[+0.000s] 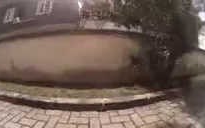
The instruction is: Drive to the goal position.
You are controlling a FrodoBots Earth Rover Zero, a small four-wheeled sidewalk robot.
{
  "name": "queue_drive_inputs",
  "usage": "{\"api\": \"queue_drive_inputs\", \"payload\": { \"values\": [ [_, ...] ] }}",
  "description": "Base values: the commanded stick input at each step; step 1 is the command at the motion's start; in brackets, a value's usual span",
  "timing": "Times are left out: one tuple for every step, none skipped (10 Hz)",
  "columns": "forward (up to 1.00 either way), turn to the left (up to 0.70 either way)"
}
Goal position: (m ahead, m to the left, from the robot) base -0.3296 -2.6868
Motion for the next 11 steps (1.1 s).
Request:
{"api": "queue_drive_inputs", "payload": {
  "values": [
    [0.00, -0.50],
    [0.00, -0.50],
    [0.00, -0.50],
    [0.00, -0.50],
    [0.00, -0.50],
    [0.00, -0.50],
    [0.00, -0.50],
    [0.00, -0.50],
    [0.00, -0.50],
    [0.00, -0.50],
    [0.00, -0.50]
  ]
}}
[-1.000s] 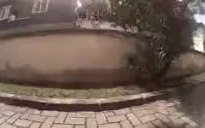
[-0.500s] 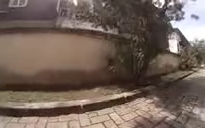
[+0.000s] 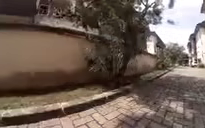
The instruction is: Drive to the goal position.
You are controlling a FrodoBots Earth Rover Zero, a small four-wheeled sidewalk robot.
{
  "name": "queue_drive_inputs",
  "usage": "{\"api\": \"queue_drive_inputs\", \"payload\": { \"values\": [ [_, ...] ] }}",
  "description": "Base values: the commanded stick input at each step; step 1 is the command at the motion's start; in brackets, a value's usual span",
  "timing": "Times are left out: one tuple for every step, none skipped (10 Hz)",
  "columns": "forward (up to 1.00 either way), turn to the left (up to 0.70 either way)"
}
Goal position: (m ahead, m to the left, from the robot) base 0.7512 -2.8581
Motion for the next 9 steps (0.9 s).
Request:
{"api": "queue_drive_inputs", "payload": {
  "values": [
    [0.00, -0.50],
    [0.00, -0.50],
    [0.00, -0.50],
    [0.00, -0.50],
    [0.00, -0.50],
    [0.00, -0.50],
    [0.00, -0.50],
    [0.00, -0.50],
    [0.00, -0.50]
  ]
}}
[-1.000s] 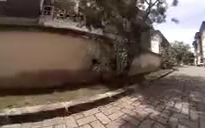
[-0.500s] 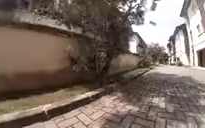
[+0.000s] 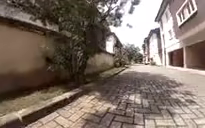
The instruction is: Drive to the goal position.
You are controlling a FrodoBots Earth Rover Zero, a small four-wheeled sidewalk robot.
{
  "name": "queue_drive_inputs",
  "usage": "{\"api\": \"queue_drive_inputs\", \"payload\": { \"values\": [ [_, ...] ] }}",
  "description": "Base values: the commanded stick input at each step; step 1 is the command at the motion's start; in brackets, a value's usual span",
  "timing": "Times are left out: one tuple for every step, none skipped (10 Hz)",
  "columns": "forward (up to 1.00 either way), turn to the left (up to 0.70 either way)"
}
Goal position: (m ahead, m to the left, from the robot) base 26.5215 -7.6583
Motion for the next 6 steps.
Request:
{"api": "queue_drive_inputs", "payload": {
  "values": [
    [0.00, -0.50],
    [0.00, -0.50],
    [0.00, -0.50],
    [0.00, -0.50],
    [0.00, -0.50],
    [0.00, -0.50]
  ]
}}
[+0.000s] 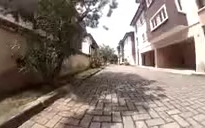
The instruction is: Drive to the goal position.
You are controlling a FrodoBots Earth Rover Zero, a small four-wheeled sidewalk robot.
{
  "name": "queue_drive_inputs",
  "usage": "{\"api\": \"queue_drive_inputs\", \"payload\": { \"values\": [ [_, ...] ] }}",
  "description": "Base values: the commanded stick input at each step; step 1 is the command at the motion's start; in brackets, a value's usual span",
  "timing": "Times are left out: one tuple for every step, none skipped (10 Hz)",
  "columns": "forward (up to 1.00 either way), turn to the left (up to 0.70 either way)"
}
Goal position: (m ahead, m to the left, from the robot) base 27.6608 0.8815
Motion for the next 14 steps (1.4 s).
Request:
{"api": "queue_drive_inputs", "payload": {
  "values": [
    [0.00, -0.38],
    [0.00, -0.04],
    [0.00, 0.00],
    [0.00, 0.00],
    [0.00, 0.00],
    [0.24, 0.00],
    [0.50, 0.00],
    [0.50, 0.00],
    [0.50, 0.00],
    [0.50, 0.00],
    [0.50, 0.00],
    [0.50, 0.00],
    [0.50, 0.00],
    [0.50, 0.00]
  ]
}}
